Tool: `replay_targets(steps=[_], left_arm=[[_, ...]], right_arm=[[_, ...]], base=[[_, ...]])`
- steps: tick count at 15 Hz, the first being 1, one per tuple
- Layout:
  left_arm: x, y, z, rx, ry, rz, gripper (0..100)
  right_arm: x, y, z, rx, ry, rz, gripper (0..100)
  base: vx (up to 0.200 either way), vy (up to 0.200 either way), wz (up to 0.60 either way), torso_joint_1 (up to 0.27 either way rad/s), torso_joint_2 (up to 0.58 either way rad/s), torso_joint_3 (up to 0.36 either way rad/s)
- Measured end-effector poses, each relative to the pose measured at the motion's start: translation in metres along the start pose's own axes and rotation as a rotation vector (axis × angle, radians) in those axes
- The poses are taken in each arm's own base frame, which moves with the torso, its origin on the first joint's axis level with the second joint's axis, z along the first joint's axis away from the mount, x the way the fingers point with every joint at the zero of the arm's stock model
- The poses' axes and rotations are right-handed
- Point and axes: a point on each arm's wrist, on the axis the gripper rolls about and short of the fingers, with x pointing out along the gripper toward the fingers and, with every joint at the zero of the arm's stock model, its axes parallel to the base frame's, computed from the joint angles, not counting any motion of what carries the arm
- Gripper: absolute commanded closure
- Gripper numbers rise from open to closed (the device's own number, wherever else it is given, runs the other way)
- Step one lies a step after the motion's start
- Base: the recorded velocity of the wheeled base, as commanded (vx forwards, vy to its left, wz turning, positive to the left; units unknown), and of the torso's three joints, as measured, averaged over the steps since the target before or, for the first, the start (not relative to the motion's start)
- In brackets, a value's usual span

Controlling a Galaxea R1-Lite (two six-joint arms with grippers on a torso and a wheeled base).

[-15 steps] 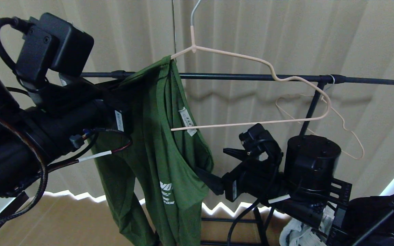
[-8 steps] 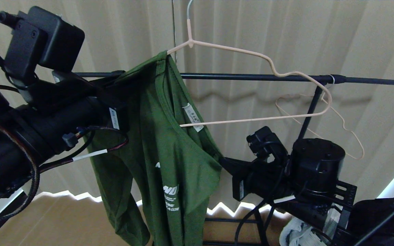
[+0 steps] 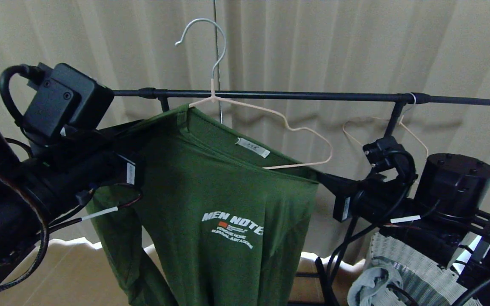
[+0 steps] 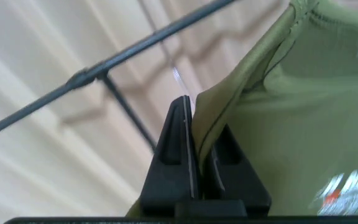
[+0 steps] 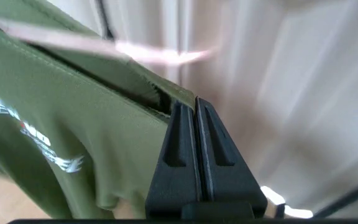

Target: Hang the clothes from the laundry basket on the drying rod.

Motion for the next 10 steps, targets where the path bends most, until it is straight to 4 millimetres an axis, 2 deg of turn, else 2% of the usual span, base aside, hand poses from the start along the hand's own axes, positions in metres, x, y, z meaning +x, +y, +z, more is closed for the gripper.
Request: replay_targets(steps=[4,8,10], left_arm=[[-0.008,0.007,-0.018,0.073,0.064,0.03,100],[-0.014,0.019,-0.037,0.157,0.143,0.083,100],[-0.015,0.02,-0.04,0.159,0.169,0.12,100]], right_arm=[[-0.002,-0.012,0.007,0.008,-0.026,-0.04,100],[-0.007,-0.012,0.011,0.008,-0.042,-0.032,100],[-0.013,-0.007,0.013,0.005,-0.045,-0.011,100]], base=[[0.0,0.0,0.0,0.0,0.0,0.0],[0.0,0.0,0.0,0.0,0.0,0.0],[0.0,0.0,0.0,0.0,0.0,0.0]])
